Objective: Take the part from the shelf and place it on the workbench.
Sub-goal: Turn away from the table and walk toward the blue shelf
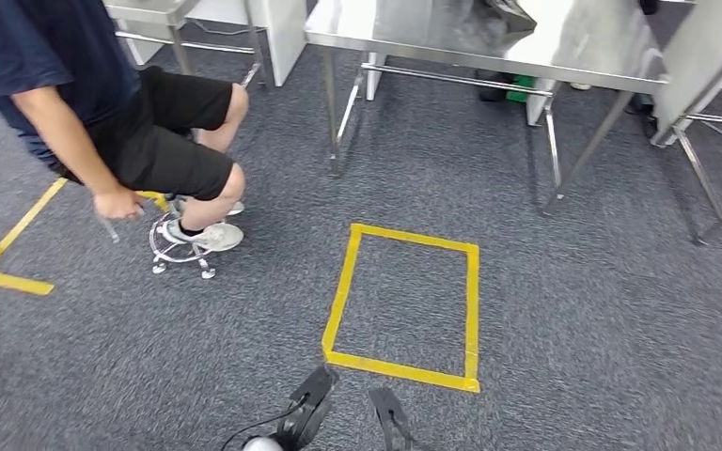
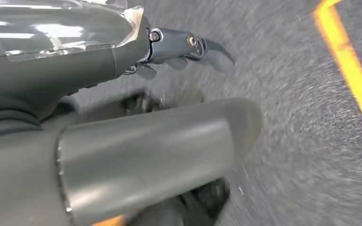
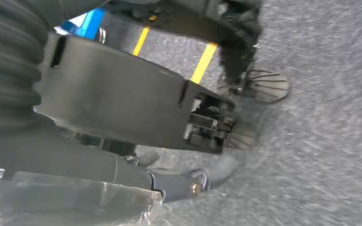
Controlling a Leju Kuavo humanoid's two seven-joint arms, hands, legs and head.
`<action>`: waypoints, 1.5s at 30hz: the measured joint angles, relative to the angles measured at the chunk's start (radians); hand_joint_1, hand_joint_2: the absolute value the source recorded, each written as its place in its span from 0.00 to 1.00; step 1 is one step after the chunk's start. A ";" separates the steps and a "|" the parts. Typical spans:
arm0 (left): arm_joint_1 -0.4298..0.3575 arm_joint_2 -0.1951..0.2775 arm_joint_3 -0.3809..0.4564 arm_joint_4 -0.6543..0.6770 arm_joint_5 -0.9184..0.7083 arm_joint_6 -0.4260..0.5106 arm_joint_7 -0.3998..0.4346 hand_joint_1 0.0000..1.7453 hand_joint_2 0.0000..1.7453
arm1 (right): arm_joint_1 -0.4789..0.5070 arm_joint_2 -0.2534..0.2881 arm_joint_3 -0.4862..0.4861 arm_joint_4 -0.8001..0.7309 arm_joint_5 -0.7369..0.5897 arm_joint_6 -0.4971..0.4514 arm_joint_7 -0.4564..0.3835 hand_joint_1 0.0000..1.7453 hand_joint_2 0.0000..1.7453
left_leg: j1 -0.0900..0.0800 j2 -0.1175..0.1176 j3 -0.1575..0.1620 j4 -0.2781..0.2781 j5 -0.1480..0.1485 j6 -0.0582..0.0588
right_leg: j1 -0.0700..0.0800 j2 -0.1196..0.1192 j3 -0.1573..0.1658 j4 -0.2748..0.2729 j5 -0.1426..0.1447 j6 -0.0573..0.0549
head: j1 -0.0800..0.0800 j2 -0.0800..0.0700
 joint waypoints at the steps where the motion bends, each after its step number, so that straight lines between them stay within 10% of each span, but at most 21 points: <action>1: -0.014 0.001 -0.071 -0.001 0.090 0.018 0.016 0.00 0.00 | -0.008 0.008 -0.004 -0.001 -0.003 -0.002 -0.002 0.00 1.00 | 0.000 -0.012 -0.002 0.001 0.002 -0.001 | -0.002 0.002 -0.023 0.043 -0.010 0.004 | 0.000 0.000; 3: -0.041 0.005 -0.196 -0.001 0.207 0.037 0.021 0.00 0.00 | -0.012 0.015 -0.011 -0.002 -0.010 -0.006 -0.012 0.00 1.00 | 0.002 -0.033 -0.003 0.002 0.005 -0.005 | -0.008 0.005 -0.012 0.007 0.023 0.022 | 0.001 0.000; 6: -0.071 0.007 -0.326 0.000 0.260 0.042 0.015 0.00 0.00 | -0.013 0.023 -0.015 -0.003 -0.015 -0.008 -0.023 0.00 1.00 | 0.002 -0.053 -0.008 0.008 0.006 -0.019 | -0.016 0.027 0.071 -0.191 0.109 0.042 | 0.001 0.000; 11: -0.092 0.010 -0.427 0.002 0.338 0.039 -0.011 0.00 0.00 | -0.018 0.042 -0.019 -0.003 -0.005 -0.002 0.034 0.00 1.00 | 0.003 -0.048 -0.025 0.016 0.005 -0.048 | -0.014 0.028 0.080 -0.230 0.134 0.004 | -0.003 0.000; 17: -0.035 0.063 -0.439 0.019 0.485 0.050 -0.219 0.00 0.00 | -0.018 0.053 0.026 0.001 0.042 0.125 0.113 0.00 1.00 | 0.003 -0.005 -0.150 0.298 -0.124 -0.061 | -0.007 -0.009 0.075 -0.231 0.137 -0.028 | -0.007 0.000; 22: 0.078 0.130 -0.354 0.015 0.585 0.189 -0.377 0.00 0.00 | -0.033 0.051 0.250 -0.024 -0.051 0.277 0.087 0.00 1.00 | -0.010 0.047 -0.009 0.034 -0.019 -0.035 | 0.006 -0.029 0.076 -0.230 0.133 -0.025 | -0.006 0.000; 26: 0.171 0.160 -0.251 -0.011 0.634 0.279 -0.464 0.00 0.00 | -0.032 0.043 0.467 -0.030 -0.084 0.330 0.010 0.00 1.00 | -0.015 0.032 0.003 0.003 -0.011 -0.019 | 0.010 -0.044 0.075 -0.225 0.122 -0.013 | -0.005 0.000; 32: 0.235 0.181 -0.178 -0.053 0.609 0.318 -0.471 0.00 0.00 | -0.036 0.031 0.630 -0.030 -0.128 0.331 0.000 0.00 1.00 | -0.006 -0.014 -0.002 -0.006 0.002 -0.004 | -0.001 0.002 -0.057 0.061 0.001 -0.002 | -0.003 0.000; 36: 0.243 0.192 -0.163 -0.085 0.566 0.321 -0.434 0.00 0.00 | -0.042 0.031 0.678 -0.030 -0.168 0.327 0.010 0.00 1.00 | -0.005 -0.046 -0.003 -0.001 0.005 -0.015 | -0.012 0.024 0.054 -0.156 0.090 0.028 | -0.003 0.000; 41: 0.249 0.203 -0.148 -0.109 0.549 0.315 -0.419 0.00 0.00 | -0.047 0.033 0.709 -0.030 -0.194 0.315 0.019 0.00 1.00 | -0.003 -0.058 -0.013 0.004 0.007 -0.046 | -0.009 0.030 0.092 -0.234 0.122 -0.009 | -0.004 0.000; 45: 0.255 0.220 -0.125 -0.126 0.521 0.285 -0.406 0.00 0.00 | -0.046 0.033 0.711 -0.030 -0.269 0.251 0.053 0.00 1.00 | 0.002 -0.013 -0.097 0.185 -0.098 -0.063 | -0.012 0.006 0.092 -0.238 0.127 -0.034 | -0.006 0.000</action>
